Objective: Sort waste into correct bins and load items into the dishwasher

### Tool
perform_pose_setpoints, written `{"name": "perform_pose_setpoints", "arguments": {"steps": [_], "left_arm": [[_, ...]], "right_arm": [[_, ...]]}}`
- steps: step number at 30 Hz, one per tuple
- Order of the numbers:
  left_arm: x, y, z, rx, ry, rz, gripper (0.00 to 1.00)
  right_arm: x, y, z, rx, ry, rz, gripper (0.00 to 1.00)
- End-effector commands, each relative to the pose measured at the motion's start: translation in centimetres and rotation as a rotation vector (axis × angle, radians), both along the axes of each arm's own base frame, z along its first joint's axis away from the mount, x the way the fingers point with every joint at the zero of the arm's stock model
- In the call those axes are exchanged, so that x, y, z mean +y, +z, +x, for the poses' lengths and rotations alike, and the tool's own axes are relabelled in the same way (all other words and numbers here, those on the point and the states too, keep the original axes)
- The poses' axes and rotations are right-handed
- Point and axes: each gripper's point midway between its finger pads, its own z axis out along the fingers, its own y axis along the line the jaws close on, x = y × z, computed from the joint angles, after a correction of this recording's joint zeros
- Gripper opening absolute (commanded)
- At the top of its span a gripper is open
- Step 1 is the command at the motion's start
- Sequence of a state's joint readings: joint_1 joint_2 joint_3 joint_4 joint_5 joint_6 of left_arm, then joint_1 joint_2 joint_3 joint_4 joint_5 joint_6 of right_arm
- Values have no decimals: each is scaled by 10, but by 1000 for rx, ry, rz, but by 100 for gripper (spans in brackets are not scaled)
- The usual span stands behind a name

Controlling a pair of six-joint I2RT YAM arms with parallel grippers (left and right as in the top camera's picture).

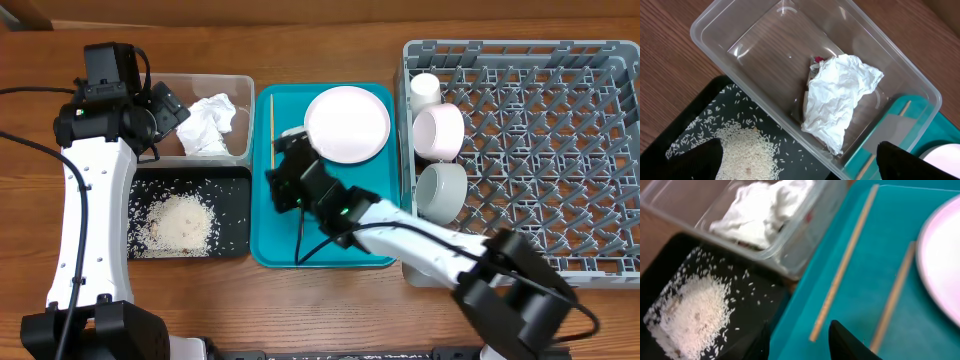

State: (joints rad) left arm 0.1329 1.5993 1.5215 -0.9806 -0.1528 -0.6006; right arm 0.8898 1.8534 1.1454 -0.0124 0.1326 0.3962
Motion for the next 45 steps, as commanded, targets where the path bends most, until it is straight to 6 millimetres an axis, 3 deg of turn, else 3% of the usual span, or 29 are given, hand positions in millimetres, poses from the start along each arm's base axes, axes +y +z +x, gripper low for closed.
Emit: {"name": "perform_pose_setpoints", "arguments": {"steps": [1, 7, 13, 21, 34, 40, 45], "left_arm": [[1, 3, 2, -10, 12, -9, 100], [1, 3, 2, -10, 12, -9, 100], [1, 3, 2, -10, 12, -9, 100], [1, 3, 2, -10, 12, -9, 100], [1, 3, 2, -10, 12, -9, 100], [1, 3, 2, -10, 12, -9, 100], [1, 3, 2, -10, 12, -9, 100]], "right_arm": [[17, 7, 1, -111, 17, -40, 39], [26, -25, 2, -162, -7, -110, 35], [19, -59, 11, -183, -54, -177, 35], [19, -60, 15, -195, -71, -170, 32], [12, -90, 20, -137, -128, -158, 30], [12, -89, 21, -141, -129, -153, 15], [12, -73, 23, -163, -135, -141, 4]]}}
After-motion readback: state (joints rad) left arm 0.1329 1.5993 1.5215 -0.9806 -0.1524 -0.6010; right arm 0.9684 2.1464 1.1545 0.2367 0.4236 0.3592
